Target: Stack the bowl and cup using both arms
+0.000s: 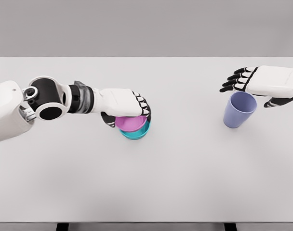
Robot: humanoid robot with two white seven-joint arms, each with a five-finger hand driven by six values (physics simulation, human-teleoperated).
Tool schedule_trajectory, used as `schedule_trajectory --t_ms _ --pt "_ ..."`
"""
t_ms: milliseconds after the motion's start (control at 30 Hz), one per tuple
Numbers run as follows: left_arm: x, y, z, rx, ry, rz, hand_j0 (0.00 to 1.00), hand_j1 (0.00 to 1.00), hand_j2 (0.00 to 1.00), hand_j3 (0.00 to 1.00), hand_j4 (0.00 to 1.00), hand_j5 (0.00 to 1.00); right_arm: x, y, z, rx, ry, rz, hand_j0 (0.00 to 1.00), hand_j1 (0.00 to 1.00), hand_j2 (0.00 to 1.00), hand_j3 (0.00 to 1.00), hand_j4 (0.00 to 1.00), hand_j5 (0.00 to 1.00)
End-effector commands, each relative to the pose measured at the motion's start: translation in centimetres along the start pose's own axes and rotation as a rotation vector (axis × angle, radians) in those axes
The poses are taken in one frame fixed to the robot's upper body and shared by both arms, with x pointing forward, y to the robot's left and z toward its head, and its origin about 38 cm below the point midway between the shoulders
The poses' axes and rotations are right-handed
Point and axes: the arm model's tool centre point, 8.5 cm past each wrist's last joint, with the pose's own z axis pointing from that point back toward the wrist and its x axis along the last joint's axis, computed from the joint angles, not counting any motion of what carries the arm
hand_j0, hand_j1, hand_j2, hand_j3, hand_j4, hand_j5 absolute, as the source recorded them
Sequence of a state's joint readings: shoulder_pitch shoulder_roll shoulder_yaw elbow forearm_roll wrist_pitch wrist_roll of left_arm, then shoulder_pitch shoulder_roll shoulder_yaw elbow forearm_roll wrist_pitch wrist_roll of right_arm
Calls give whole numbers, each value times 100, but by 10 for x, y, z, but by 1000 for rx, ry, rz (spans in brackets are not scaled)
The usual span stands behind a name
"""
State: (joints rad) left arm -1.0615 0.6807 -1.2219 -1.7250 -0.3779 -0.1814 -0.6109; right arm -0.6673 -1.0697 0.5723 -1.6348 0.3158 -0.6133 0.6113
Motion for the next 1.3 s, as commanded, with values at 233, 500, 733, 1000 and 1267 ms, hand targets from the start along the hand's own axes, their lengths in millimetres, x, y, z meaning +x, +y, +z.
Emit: schedule_trajectory --t_ms 233,500,733,1000,1267 --pt "0 2 -8 1 -1 -4 74 74 74 74 74 74 -11 16 -6 34 27 -32 100 100 100 100 100 100" --pt "1 0 -8 0 -3 -1 82 82 82 82 82 82 -7 21 -16 48 13 -30 100 100 100 100 100 100" --pt "1 0 -8 0 -4 -3 99 99 99 99 99 99 -8 27 -18 66 15 -34 100 100 100 100 100 100" --pt "1 0 -8 0 -4 -3 100 100 100 100 100 100 -6 24 -19 61 9 -26 100 100 100 100 100 100" --pt "0 15 3 41 -26 -33 100 100 100 100 100 100 -5 25 -23 55 2 -33 100 100 100 100 100 100"
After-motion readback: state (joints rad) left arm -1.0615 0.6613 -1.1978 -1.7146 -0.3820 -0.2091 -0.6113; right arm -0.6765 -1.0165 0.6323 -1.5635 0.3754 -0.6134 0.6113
